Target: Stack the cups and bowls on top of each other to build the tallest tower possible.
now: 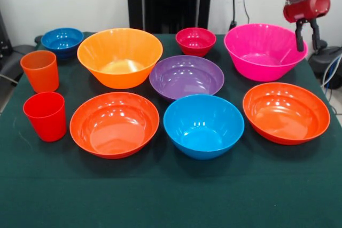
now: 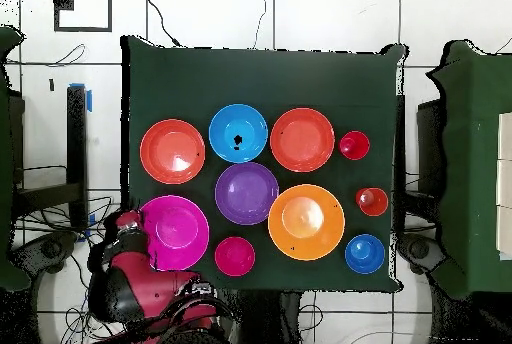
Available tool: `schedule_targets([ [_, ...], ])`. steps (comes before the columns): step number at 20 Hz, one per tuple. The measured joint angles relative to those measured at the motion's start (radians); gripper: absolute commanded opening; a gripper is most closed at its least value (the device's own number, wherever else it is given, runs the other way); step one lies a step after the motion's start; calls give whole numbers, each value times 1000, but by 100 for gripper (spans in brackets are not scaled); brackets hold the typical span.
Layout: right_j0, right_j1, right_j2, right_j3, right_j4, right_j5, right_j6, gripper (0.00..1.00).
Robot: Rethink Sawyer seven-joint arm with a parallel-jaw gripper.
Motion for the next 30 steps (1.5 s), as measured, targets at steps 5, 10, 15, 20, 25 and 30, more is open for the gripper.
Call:
schedule_targets([
  [5,137,-5,-83,-3,236,82,0,100],
  [10,235,-5,-132,-13,344,152,0,100],
  [15,292,-3,-179,-23,376,196,0,100],
  [20,305,8,-216,-40,376,209,0,100],
  [25,302,36,-241,-70,376,209,0,100],
  [30,310,52,-250,-87,374,209,0,100],
])
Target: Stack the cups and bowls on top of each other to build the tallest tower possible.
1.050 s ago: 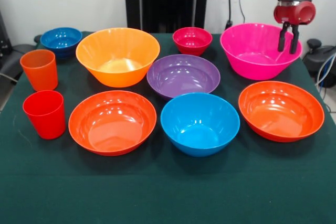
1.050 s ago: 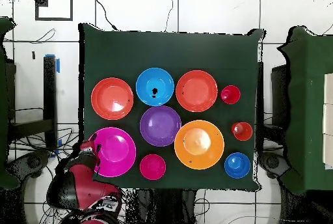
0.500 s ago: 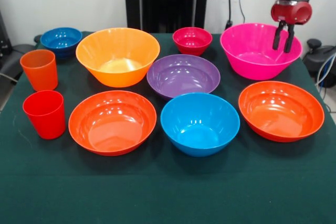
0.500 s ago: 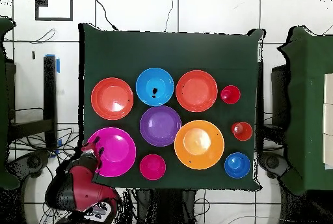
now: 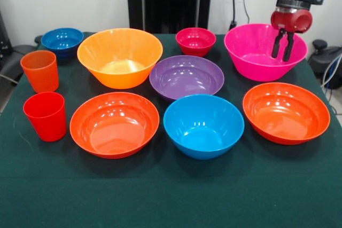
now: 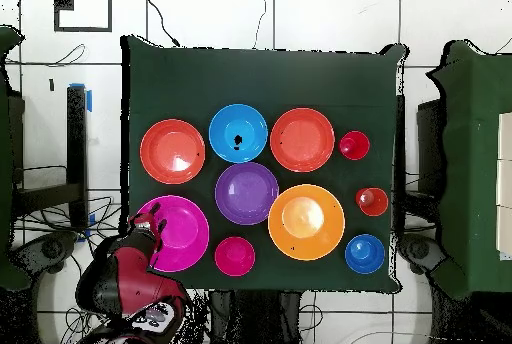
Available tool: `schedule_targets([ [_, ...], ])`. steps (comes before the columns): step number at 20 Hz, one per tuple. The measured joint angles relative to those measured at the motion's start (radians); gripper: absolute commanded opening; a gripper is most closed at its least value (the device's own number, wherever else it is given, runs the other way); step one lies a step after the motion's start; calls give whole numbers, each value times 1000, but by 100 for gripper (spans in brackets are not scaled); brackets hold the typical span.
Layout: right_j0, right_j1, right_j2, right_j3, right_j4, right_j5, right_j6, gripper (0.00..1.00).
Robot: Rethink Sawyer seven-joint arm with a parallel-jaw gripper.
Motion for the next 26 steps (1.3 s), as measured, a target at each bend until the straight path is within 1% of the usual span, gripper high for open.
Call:
schedule_targets([
  [2,16,-6,-26,-2,-38,0,0,100],
  [4,28,-25,-59,-2,-93,0,0,100],
  [9,38,-80,-117,-2,-219,4,-1,100],
  [10,38,-113,-142,-2,-288,14,-1,100],
  [12,36,-141,-162,-2,-344,28,-1,100],
  [14,32,-181,-187,-4,-418,68,-1,100],
  [18,32,-232,-216,-17,-494,150,-1,100],
  [21,32,-240,-226,-35,-522,179,-1,100],
  [22,31,-239,-231,-59,-542,190,-1,100],
  [26,33,-228,-232,-98,-558,192,-1,100],
])
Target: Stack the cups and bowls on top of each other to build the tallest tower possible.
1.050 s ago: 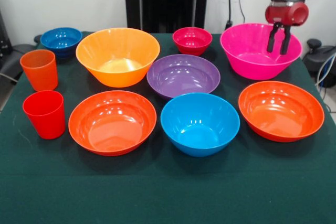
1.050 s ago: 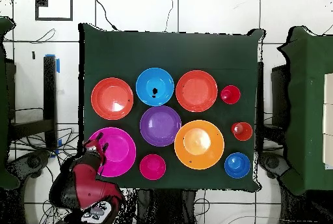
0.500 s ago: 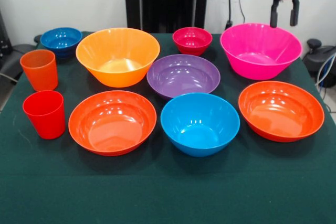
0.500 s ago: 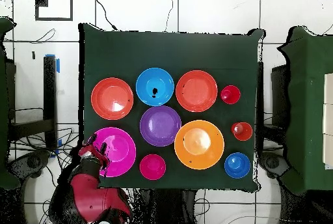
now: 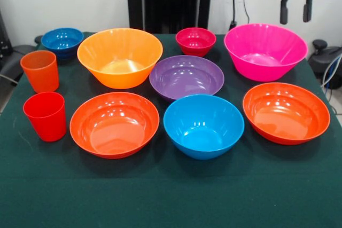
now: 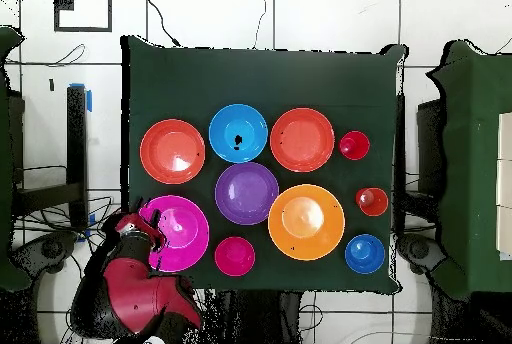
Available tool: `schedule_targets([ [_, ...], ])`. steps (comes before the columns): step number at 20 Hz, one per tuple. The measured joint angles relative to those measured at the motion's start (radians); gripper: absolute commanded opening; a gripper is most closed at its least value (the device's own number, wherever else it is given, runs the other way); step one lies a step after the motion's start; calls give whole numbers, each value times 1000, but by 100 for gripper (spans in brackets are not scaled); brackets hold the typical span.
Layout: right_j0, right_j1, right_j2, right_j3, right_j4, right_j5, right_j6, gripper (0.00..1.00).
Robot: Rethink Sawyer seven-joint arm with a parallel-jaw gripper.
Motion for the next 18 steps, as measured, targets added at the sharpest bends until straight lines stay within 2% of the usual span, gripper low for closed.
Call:
schedule_targets([
  [11,35,89,-12,-147,-13,0,0,100],
  [18,43,130,-34,-178,-13,0,0,100],
])
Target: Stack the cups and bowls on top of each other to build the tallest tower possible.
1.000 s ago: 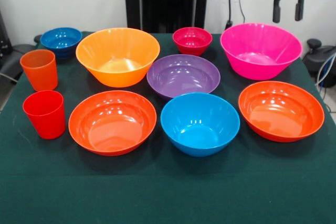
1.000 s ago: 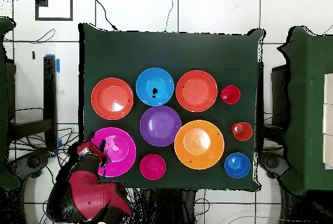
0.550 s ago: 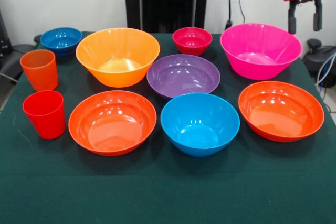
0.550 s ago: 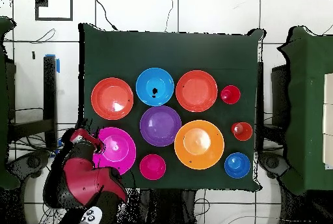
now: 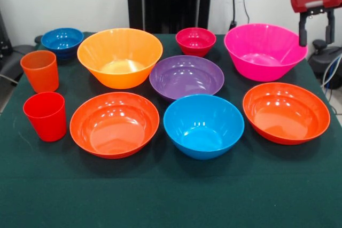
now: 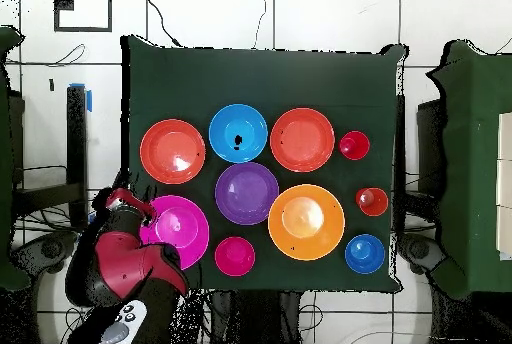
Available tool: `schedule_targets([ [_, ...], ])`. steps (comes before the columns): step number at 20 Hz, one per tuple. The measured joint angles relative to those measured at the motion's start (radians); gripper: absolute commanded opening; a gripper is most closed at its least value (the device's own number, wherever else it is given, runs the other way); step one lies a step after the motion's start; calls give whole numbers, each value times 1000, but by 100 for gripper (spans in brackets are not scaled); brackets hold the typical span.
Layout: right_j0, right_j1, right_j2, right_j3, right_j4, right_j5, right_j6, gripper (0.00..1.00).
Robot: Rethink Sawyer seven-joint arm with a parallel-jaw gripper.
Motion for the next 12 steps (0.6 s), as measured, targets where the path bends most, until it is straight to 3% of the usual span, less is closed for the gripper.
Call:
schedule_targets([
  [12,-27,49,-52,-2,2,13,0,100],
])
